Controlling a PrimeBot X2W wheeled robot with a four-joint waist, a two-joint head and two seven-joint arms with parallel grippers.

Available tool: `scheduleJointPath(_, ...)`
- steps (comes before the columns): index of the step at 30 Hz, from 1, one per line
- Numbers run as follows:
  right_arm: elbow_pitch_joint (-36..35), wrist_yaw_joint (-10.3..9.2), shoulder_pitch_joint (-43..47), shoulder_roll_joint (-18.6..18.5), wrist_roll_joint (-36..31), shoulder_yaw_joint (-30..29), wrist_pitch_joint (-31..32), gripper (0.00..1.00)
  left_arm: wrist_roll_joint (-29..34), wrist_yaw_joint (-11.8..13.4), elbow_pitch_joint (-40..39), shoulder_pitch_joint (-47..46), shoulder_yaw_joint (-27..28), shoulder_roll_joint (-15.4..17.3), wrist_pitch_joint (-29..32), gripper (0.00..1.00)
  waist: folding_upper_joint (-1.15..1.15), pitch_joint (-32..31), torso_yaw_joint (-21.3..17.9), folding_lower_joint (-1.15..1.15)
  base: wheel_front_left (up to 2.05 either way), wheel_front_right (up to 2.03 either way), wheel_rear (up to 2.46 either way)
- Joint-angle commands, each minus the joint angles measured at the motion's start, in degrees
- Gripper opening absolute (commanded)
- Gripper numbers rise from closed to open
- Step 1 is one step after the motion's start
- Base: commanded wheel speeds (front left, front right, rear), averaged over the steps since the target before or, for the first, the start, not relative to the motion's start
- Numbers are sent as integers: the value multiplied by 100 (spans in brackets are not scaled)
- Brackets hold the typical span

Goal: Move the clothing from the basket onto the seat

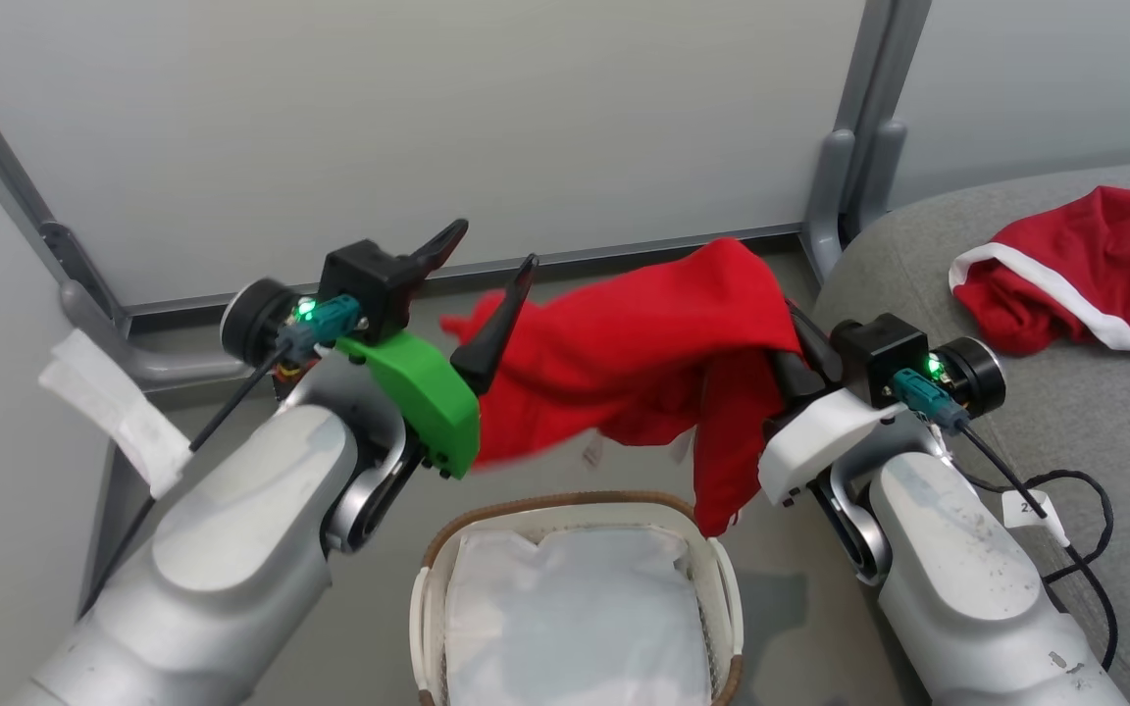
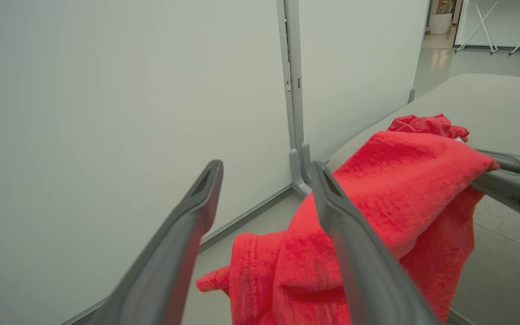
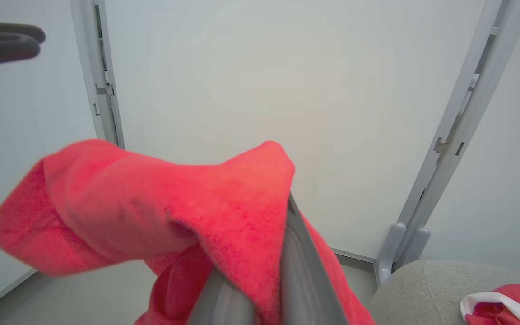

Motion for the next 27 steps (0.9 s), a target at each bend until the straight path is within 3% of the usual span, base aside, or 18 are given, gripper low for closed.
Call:
scheduleJointPath(1,-72,-8,15,-22,-56,-29,-3,0,-91,38,61,251,58,32,-151,100,0,31,-38,0,0,0,0)
scheduleJointPath(9,-318,-8,112,-24,-211,-282,-4,0,-333,154,330,1111,300,-94,-930,100,0,118,-135,0,0,0,0)
scheduleJointPath(18,-689,-8,308,-23,-550,-747,-4,0,-127,61,356,1716,259,-188,-1077,100,0,234,-299,0,0,0,0)
scheduleJointPath(27,-959,-8,529,-21,-719,-1048,19,0,140,-49,136,2026,364,-373,-1085,100,0,411,-752,0,0,0,0)
